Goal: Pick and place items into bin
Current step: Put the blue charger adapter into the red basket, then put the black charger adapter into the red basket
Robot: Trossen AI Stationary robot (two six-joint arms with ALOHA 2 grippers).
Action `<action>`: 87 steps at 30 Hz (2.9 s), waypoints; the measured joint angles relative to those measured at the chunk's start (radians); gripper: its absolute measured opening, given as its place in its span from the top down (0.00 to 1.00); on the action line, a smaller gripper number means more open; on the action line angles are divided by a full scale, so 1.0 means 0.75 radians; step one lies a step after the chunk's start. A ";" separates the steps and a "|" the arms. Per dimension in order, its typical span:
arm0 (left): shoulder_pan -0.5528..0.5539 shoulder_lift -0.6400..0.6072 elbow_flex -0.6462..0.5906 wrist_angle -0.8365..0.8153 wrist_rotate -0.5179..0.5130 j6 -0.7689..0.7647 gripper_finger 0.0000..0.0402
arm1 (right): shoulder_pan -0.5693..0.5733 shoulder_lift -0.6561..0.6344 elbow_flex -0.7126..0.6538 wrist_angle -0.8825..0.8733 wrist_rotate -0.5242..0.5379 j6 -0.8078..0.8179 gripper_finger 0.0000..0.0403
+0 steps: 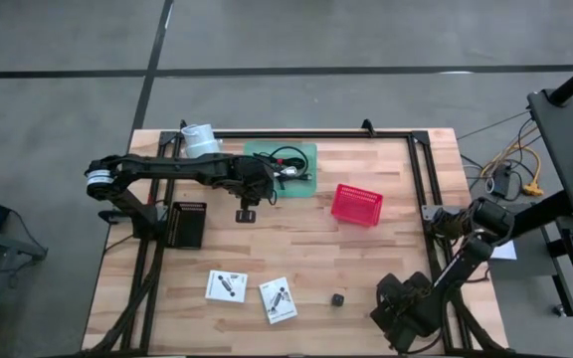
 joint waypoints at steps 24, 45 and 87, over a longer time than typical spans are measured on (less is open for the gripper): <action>0.000 0.000 0.000 -0.002 0.000 -0.001 0.96 | -0.083 -0.091 -0.035 -0.104 0.576 -0.204 0.67; 0.000 0.000 0.000 -0.020 0.000 -0.003 0.96 | -1.001 -0.802 -0.388 0.322 0.519 -1.424 0.67; 0.000 0.000 0.000 -0.047 -0.005 -0.004 0.96 | -1.095 -0.839 -0.368 0.602 0.169 -1.960 0.41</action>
